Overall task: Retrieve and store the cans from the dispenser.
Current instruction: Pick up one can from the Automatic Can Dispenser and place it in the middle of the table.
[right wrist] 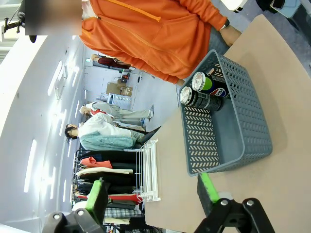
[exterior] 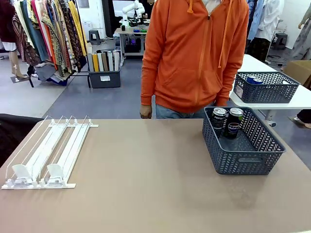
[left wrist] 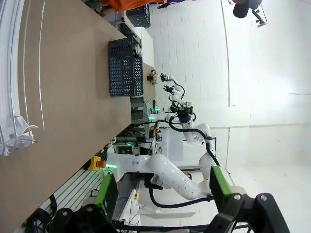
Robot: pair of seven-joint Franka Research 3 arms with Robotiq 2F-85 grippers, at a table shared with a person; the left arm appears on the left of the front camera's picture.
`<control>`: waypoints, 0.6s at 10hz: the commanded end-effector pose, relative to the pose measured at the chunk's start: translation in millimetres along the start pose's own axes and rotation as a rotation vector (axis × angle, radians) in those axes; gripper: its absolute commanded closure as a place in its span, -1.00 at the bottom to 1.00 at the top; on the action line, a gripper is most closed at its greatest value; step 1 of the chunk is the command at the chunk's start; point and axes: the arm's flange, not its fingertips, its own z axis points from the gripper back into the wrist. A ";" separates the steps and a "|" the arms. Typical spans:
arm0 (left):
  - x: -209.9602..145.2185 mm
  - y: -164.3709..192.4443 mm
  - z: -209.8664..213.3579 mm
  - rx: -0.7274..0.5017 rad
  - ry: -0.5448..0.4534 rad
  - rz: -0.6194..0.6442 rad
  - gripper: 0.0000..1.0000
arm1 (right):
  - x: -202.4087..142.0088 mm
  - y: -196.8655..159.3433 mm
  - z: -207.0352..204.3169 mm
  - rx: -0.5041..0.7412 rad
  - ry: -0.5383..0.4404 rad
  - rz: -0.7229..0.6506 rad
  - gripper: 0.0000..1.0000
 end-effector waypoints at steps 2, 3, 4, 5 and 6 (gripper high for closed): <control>-4.1 -3.1 -0.7 -0.009 0.003 -0.004 -1.00 | 2.5 1.6 -2.6 0.030 -0.018 0.024 -1.00; -4.1 -3.1 -0.7 -0.009 0.003 -0.004 -1.00 | 2.5 1.6 -2.6 0.030 -0.018 0.024 -1.00; -4.1 -3.1 -0.7 -0.009 0.003 -0.004 -1.00 | 2.5 1.6 -2.6 0.030 -0.018 0.024 -1.00; -4.1 -3.1 -0.7 -0.009 0.003 -0.004 -1.00 | 2.5 1.6 -2.6 0.030 -0.018 0.024 -1.00; -4.1 -3.1 -0.7 -0.009 0.003 -0.004 -1.00 | 2.5 1.6 -2.6 0.030 -0.018 0.024 -1.00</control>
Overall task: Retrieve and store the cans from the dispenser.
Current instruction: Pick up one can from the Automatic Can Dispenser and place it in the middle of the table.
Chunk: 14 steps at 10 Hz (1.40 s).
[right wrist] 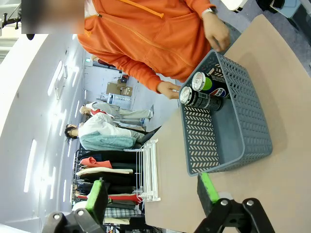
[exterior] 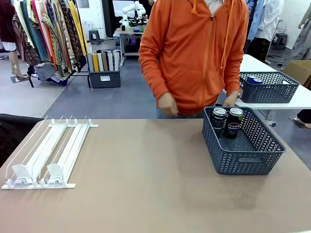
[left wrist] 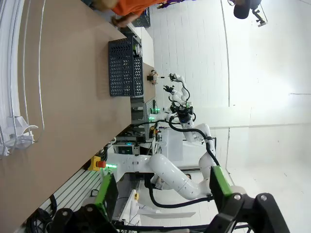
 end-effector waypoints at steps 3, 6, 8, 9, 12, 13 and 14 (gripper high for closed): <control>-4.1 -3.1 -0.7 -0.009 0.003 -0.004 -1.00 | 2.5 1.6 -2.6 0.030 -0.018 0.024 -1.00; -4.1 -3.1 -0.7 -0.009 0.003 -0.004 -1.00 | 2.5 1.6 -2.6 0.030 -0.018 0.024 -1.00; -4.1 -3.1 -0.7 -0.009 0.003 -0.004 -1.00 | 2.5 1.6 -2.6 0.030 -0.018 0.024 -1.00; -4.1 -3.1 -0.7 -0.009 0.003 -0.004 -1.00 | 2.5 1.6 -2.6 0.030 -0.018 0.024 -1.00; -4.1 -3.1 -0.7 -0.009 0.003 -0.004 -1.00 | 2.5 1.6 -2.6 0.030 -0.018 0.024 -1.00; -4.1 -3.1 -0.7 -0.009 0.003 -0.004 -1.00 | 2.5 1.6 -2.6 0.030 -0.018 0.024 -1.00; -4.1 -3.1 -0.7 -0.009 0.003 -0.004 -1.00 | 2.5 1.6 -2.6 0.030 -0.018 0.024 -1.00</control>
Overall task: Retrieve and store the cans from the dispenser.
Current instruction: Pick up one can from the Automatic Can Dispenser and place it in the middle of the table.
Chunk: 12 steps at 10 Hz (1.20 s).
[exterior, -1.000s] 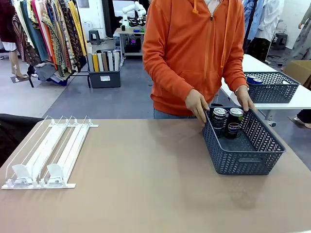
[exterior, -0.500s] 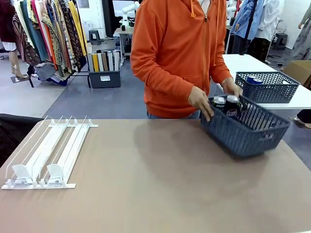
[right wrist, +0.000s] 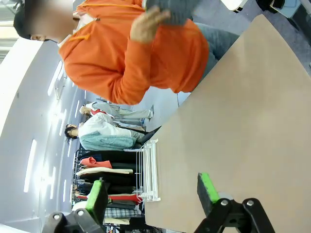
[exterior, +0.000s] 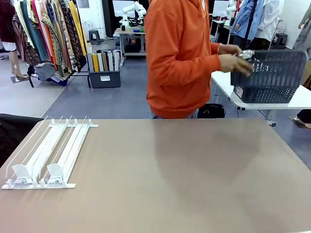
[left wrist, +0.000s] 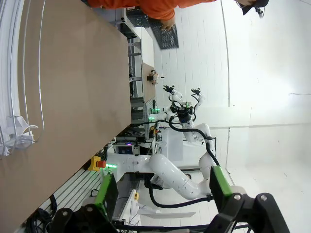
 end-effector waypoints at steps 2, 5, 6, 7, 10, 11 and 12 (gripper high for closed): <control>-4.1 -3.1 -0.7 -0.009 0.003 -0.004 -1.00 | 2.5 1.6 -2.6 0.030 -0.018 0.024 -1.00; -4.1 -3.1 -0.7 -0.009 0.003 -0.004 -1.00 | 2.5 1.6 -2.6 0.030 -0.018 0.024 -1.00; -4.1 -3.1 -0.7 -0.009 0.003 -0.004 -1.00 | 2.5 1.6 -2.6 0.030 -0.018 0.024 -1.00; -4.1 -3.1 -0.7 -0.009 0.003 -0.004 -1.00 | 2.5 1.6 -2.6 0.030 -0.018 0.024 -1.00; -4.1 -3.1 -0.7 -0.009 0.003 -0.004 -1.00 | 2.5 1.6 -2.6 0.030 -0.018 0.024 -1.00; -4.1 -3.1 -0.7 -0.009 0.003 -0.004 -1.00 | 2.5 1.6 -2.6 0.030 -0.018 0.024 -1.00; -4.1 -3.1 -0.7 -0.009 0.003 -0.004 -1.00 | 2.5 1.6 -2.6 0.030 -0.018 0.024 -1.00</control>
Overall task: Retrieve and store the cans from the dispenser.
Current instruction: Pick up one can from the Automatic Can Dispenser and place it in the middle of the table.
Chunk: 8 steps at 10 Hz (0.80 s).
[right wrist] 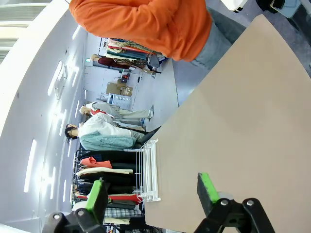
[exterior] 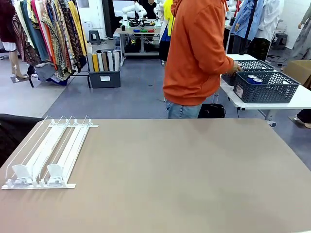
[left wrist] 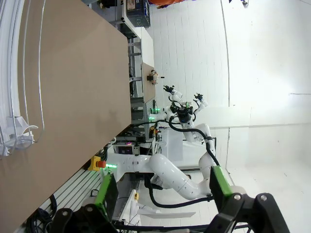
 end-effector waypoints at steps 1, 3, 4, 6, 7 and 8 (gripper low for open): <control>-4.1 -3.1 -0.7 -0.009 0.003 -0.004 -1.00 | 2.5 1.6 -2.6 0.030 -0.018 0.024 -1.00; -4.1 -3.1 -0.7 -0.009 0.003 -0.004 -1.00 | 2.5 1.6 -2.6 0.030 -0.018 0.024 -1.00; -4.1 -3.1 -0.7 -0.009 0.003 -0.004 -1.00 | 2.5 1.6 -2.6 0.030 -0.018 0.024 -1.00; -4.1 -3.1 -0.7 -0.009 0.003 -0.004 -1.00 | 2.5 1.6 -2.6 0.030 -0.018 0.024 -1.00; -4.1 -3.1 -0.7 -0.009 0.003 -0.004 -1.00 | 2.5 1.6 -2.6 0.030 -0.018 0.024 -1.00; -4.1 -3.1 -0.7 -0.009 0.003 -0.004 -1.00 | 2.5 1.6 -2.6 0.030 -0.018 0.024 -1.00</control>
